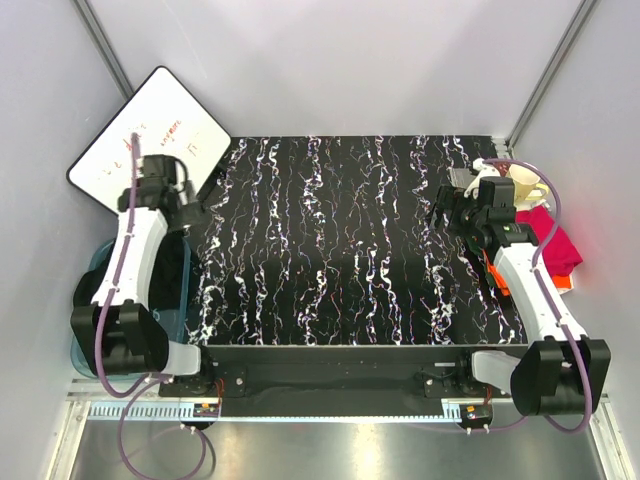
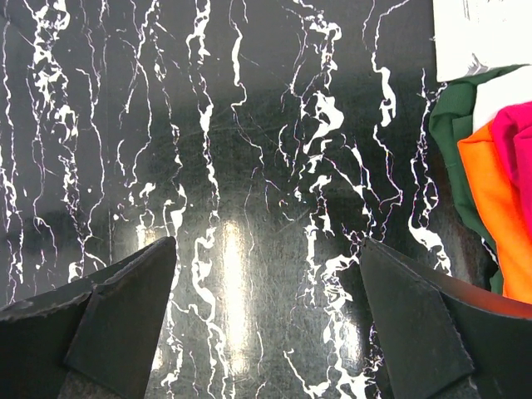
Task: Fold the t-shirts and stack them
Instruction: Grab crumpled tshirt from bin with the left arm
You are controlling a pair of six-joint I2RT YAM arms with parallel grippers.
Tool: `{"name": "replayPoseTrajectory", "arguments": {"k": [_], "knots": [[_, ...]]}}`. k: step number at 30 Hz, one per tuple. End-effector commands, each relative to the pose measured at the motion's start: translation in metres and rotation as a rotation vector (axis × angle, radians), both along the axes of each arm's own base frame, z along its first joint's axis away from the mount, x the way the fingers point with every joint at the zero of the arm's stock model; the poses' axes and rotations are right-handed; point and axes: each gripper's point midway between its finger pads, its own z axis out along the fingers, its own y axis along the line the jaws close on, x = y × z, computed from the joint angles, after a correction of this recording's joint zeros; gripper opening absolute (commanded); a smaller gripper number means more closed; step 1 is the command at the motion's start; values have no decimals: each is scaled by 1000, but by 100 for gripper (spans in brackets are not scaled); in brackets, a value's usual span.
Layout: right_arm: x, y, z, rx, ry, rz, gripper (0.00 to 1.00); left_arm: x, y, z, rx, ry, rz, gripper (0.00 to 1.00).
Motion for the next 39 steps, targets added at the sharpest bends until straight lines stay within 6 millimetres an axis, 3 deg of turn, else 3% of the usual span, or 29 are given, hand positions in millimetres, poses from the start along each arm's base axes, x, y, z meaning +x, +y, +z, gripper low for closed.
{"name": "replayPoseTrajectory", "arguments": {"k": [1,9,13,16,20,31,34,39], "knots": [[10,6,14,7,-28,23,100,-32,62,-6,28,28,299,99],[24,14,14,5,-10,52,100,-71,110,-60,-73,157,561,99],[29,20,14,10,-4,68,100,-81,120,-85,-86,241,628,99],[32,23,14,9,-1,77,100,-84,131,-85,-29,248,662,99],[34,25,13,11,4,82,100,-90,149,-65,75,213,716,99],[39,35,3,21,48,106,100,-95,156,-41,143,110,750,99],[43,40,1,25,59,121,100,-101,158,-41,173,95,765,99],[52,48,3,17,57,147,100,-96,165,-68,163,179,778,99]]}}
